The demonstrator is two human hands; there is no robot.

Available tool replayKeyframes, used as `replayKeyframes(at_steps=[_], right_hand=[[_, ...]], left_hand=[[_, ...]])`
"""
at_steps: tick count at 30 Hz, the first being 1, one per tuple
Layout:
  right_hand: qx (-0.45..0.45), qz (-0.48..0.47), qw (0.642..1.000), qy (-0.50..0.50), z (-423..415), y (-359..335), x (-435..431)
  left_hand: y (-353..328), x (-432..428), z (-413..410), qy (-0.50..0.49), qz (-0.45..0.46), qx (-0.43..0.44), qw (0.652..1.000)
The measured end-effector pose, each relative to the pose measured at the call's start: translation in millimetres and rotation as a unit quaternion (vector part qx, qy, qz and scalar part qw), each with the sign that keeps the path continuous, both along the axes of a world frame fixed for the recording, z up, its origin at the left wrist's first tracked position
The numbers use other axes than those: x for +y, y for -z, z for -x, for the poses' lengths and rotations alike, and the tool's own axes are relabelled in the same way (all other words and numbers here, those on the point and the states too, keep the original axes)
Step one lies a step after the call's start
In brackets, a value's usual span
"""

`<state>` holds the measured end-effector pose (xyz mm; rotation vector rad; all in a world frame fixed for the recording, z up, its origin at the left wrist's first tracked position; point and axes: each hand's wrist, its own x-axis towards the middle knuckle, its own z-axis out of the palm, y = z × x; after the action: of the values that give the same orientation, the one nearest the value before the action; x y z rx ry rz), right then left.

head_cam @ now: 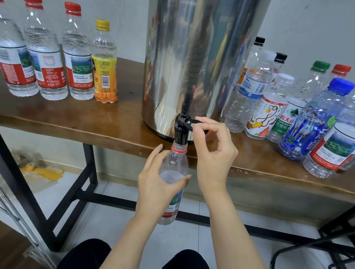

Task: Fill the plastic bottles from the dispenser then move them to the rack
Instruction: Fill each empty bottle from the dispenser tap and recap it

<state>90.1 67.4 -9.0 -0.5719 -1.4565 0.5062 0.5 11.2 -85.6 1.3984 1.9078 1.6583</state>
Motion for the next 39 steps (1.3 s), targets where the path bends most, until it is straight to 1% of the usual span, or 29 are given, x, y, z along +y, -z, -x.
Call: replayKeyframes(at_steps=[27, 39], right_hand=[[0.002, 0.004, 1.000, 0.002, 0.5, 0.8, 0.8], [-0.001, 0.002, 1.000, 0.007, 0.6, 1.4, 1.2]], left_hand=[[-5.1, -1.9, -1.1, 0.003, 0.013, -0.005, 1.000], [-3.1, -1.5, -0.4, 0.002, 0.001, -0.004, 1.000]])
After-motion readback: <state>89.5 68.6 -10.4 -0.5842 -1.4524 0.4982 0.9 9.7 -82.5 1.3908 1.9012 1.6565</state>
